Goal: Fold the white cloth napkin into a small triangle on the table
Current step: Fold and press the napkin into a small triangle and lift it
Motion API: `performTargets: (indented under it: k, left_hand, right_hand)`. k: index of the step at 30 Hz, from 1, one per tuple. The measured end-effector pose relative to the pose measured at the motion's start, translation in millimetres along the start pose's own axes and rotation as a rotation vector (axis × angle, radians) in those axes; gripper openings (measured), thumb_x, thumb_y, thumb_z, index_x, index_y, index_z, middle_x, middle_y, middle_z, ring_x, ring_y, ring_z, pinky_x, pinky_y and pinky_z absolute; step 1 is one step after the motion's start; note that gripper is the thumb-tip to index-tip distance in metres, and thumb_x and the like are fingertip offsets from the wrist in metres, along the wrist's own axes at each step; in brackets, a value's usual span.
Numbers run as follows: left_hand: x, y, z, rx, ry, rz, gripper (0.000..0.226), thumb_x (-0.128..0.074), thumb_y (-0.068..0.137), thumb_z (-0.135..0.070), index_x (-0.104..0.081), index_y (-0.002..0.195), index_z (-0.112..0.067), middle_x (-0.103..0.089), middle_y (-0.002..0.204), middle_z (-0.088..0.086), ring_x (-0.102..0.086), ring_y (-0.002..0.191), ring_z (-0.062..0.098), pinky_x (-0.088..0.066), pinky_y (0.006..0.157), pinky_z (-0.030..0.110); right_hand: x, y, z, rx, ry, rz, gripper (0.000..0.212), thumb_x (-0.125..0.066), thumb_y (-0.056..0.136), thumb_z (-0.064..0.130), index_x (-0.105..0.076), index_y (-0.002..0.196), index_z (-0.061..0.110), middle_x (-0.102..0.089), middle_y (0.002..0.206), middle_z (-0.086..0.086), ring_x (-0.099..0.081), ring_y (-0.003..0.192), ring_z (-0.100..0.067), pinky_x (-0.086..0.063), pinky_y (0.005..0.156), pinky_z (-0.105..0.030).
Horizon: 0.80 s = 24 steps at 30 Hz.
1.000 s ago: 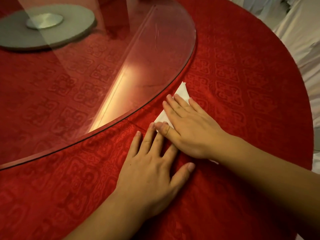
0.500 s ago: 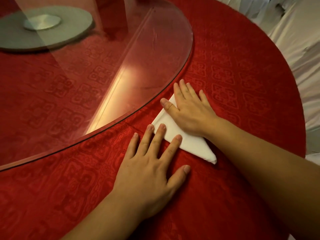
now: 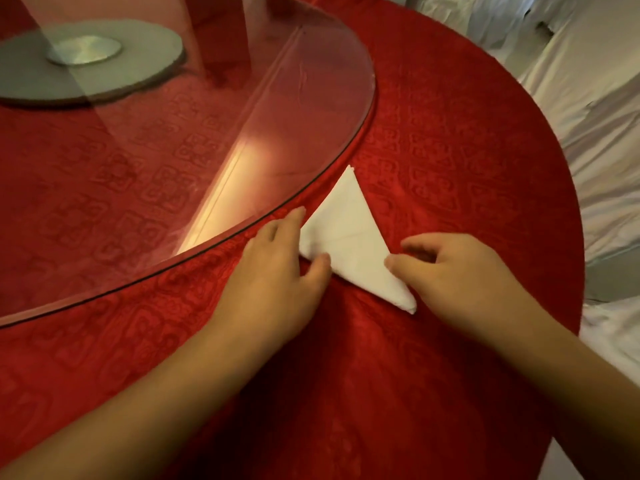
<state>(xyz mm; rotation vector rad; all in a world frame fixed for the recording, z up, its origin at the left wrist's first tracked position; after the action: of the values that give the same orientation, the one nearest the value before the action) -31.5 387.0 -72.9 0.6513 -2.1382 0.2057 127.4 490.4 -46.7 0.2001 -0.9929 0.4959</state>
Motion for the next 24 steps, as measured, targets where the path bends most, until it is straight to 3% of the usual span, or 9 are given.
performTargets:
  k: [3,7,9,11,15,19,22,24]
  left_hand:
    - [4,22,-4,0.102,0.023,0.063,0.062,-0.059,0.083,-0.034,-0.039,0.141,-0.020,-0.054,0.134,0.009,-0.050,0.121,0.028,-0.042,0.098,0.039]
    - [10,41,-6,0.242,-0.119,0.096,0.059,-0.065,0.080,-0.024,-0.047,0.137,-0.018,-0.064,0.114,0.005,-0.063,0.093,0.022,-0.051,0.075,0.032]
    - [12,44,-5,0.339,-0.218,0.116,0.054,-0.069,0.078,-0.021,-0.053,0.130,-0.016,-0.064,0.105,0.005,-0.062,0.078,0.015,-0.048,0.061,0.025]
    - [15,46,-6,0.421,-0.348,0.160,0.044,-0.072,0.076,-0.019,-0.062,0.118,-0.009,-0.066,0.102,0.010,-0.059,0.074,0.015,-0.044,0.061,0.025]
    - [23,44,-10,0.570,-0.546,0.299,0.031,-0.074,0.074,-0.014,-0.067,0.100,0.000,-0.062,0.082,0.012,-0.051,0.062,0.019,-0.037,0.054,0.028]
    - [24,39,-10,0.668,-0.718,0.368,0.023,-0.066,0.073,-0.003,-0.066,0.096,-0.005,-0.065,0.081,0.010,-0.063,0.070,0.020,-0.054,0.054,0.028]
    - [22,33,-11,0.716,-0.833,0.451,0.023,-0.059,0.074,0.002,-0.066,0.093,-0.007,-0.071,0.072,0.008,-0.070,0.063,0.018,-0.056,0.051,0.029]
    - [22,30,-12,0.729,-0.892,0.494,0.021,-0.057,0.074,0.002,-0.065,0.090,-0.009,-0.073,0.069,0.005,-0.070,0.060,0.015,-0.055,0.050,0.028]
  right_hand:
    - [-2,-12,3,-0.015,0.012,-0.010,0.033,-0.063,0.077,0.039,-0.069,0.093,0.011,-0.071,0.080,0.001,-0.061,0.071,-0.007,-0.050,0.071,-0.034]
    - [0,-6,3,-0.048,0.032,0.112,0.031,-0.065,0.075,0.038,-0.072,0.089,0.012,-0.071,0.074,-0.007,-0.066,0.068,-0.021,-0.054,0.065,-0.041]
    - [3,-3,3,-0.084,0.096,0.210,0.026,-0.066,0.074,0.036,-0.074,0.085,0.014,-0.073,0.071,-0.006,-0.067,0.063,-0.020,-0.053,0.059,-0.035]
    - [5,-2,2,-0.107,0.137,0.254,0.020,-0.067,0.074,0.031,-0.075,0.080,0.014,-0.073,0.067,-0.005,-0.068,0.059,-0.018,-0.050,0.048,-0.030]
    - [8,-1,1,-0.151,0.280,0.302,0.010,-0.068,0.073,0.018,-0.077,0.074,0.012,-0.074,0.069,-0.012,-0.068,0.059,-0.024,-0.054,0.057,-0.037]
    - [8,-1,-1,-0.157,0.369,0.330,0.007,-0.068,0.072,0.011,-0.076,0.071,0.012,-0.074,0.073,-0.015,-0.068,0.068,-0.029,-0.056,0.066,-0.050]
    - [8,-3,-1,-0.121,0.344,0.345,0.011,-0.067,0.072,0.012,-0.076,0.072,0.016,-0.075,0.070,-0.007,-0.070,0.067,-0.023,-0.057,0.060,-0.038]
    - [9,-6,0,-0.102,0.340,0.367,0.014,-0.066,0.074,0.013,-0.077,0.075,0.020,-0.076,0.073,-0.004,-0.072,0.072,-0.023,-0.058,0.064,-0.037]
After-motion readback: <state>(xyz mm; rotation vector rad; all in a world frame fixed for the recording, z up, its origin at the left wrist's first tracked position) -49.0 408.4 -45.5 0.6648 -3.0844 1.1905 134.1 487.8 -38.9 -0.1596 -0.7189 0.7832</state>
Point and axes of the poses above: each hand's wrist, its own y-axis towards the middle knuckle, its own x-axis out of the back of the hand, z = x × y, the point moved 1 cm from there along y, towards the middle knuckle
